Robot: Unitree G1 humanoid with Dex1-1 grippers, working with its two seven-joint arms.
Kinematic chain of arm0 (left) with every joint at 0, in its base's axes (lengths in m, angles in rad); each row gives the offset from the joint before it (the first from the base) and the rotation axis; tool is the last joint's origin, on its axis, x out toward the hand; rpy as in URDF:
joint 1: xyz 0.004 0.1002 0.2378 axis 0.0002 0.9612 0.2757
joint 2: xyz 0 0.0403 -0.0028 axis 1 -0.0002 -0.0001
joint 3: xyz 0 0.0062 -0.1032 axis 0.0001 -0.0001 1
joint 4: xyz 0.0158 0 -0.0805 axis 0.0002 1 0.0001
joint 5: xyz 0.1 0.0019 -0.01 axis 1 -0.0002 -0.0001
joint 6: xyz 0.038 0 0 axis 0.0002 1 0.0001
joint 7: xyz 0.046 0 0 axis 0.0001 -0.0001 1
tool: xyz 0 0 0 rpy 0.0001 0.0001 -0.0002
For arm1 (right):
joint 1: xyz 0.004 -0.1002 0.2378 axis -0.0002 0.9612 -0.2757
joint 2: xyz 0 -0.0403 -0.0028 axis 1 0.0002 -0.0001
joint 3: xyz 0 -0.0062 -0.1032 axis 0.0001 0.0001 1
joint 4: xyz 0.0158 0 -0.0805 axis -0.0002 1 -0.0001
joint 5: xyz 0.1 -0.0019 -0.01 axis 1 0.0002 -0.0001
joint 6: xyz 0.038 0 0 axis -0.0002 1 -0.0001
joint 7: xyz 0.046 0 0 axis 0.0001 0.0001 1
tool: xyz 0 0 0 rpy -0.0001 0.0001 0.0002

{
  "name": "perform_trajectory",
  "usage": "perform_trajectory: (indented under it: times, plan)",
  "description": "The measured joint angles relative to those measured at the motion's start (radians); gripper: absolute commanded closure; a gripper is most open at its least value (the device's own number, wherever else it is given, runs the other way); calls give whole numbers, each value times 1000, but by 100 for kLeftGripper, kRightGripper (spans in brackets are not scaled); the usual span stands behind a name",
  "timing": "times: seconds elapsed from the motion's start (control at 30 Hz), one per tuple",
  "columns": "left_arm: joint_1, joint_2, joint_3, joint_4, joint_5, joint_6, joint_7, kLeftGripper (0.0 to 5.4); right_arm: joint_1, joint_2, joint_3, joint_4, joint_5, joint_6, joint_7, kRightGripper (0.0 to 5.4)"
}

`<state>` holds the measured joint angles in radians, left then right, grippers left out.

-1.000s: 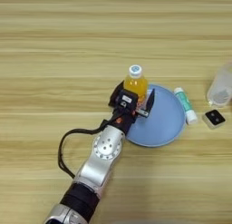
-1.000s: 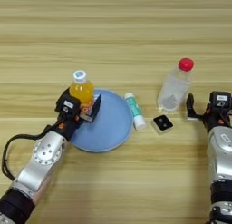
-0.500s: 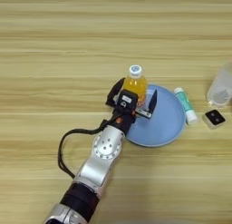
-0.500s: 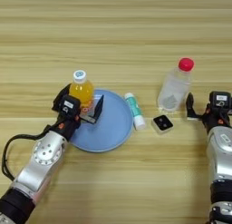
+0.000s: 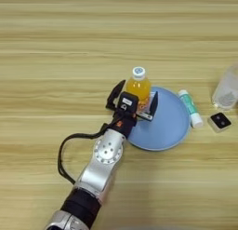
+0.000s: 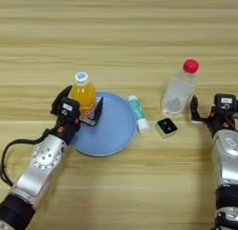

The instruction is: Move the objects on the table

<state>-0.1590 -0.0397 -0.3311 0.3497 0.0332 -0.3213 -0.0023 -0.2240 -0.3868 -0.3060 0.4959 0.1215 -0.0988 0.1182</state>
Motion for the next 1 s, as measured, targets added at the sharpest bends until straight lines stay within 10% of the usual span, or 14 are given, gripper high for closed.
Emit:
perform_trajectory:
  times: [0.83,1.0]
  plan:
    - [11,0,12,-115,-43,-15,-37,1,0,0,1,-1,0,0,0,0]
    - [21,2,9,-187,-118,-60,-108,1,0,0,2,0,-1,-1,-1,0]
